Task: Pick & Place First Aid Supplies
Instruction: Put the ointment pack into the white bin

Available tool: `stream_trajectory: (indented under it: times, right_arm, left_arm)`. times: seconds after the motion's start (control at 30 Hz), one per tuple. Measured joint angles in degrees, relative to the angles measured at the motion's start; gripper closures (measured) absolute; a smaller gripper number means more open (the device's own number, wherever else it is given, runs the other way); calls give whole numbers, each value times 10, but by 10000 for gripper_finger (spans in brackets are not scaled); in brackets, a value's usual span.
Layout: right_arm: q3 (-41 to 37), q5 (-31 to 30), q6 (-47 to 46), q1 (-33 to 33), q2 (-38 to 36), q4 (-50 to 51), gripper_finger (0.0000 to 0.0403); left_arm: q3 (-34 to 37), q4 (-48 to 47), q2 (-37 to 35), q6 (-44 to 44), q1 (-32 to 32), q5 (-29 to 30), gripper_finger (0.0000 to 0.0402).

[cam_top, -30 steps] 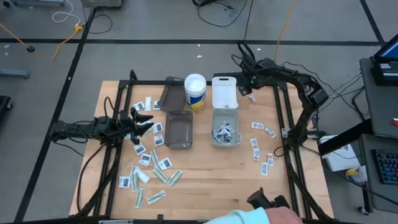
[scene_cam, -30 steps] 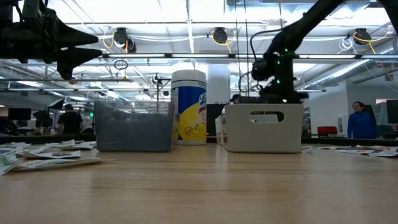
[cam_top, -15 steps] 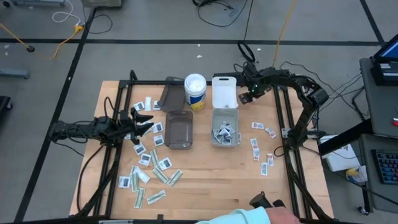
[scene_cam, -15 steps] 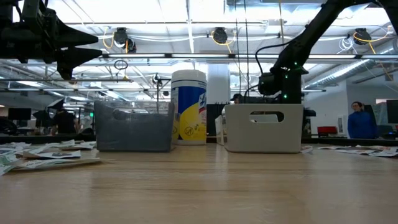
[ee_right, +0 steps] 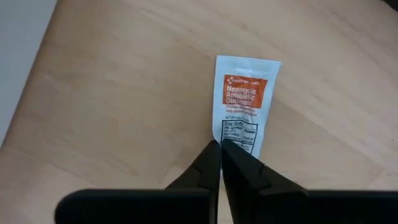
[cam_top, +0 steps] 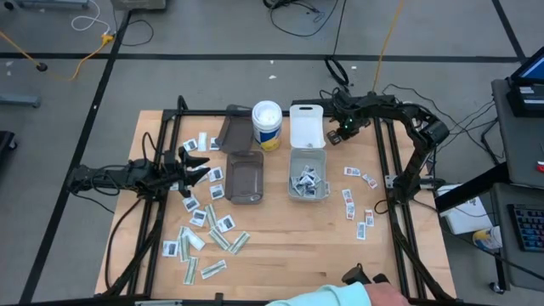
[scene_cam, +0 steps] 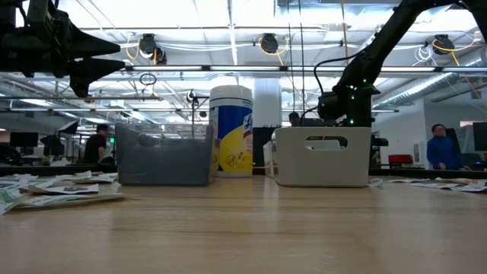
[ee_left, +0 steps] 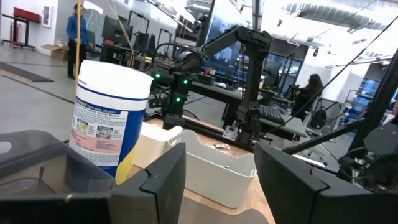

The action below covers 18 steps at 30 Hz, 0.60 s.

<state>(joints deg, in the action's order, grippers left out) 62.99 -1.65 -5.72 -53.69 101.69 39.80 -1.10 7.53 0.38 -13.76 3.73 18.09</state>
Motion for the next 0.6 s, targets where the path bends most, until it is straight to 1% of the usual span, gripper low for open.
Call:
stream_trajectory:
  times: [0.17,0.23,0.3,0.43,0.6]
  right_arm:
    - [2,-3,3,0,0,6,401]
    - [15,-17,-1,0,0,35,401]
    - [38,-30,-1,0,0,72,402]
    - [87,-31,3,0,-8,132,402]
    - [151,-29,-25,0,-27,206,402]
  left_arm:
    - [0,0,0,0,0,0,206]
    - [0,0,0,0,0,0,206]
    - [0,0,0,0,0,0,206]
    - [0,0,0,0,0,0,206]
    - [0,0,0,0,0,0,206]
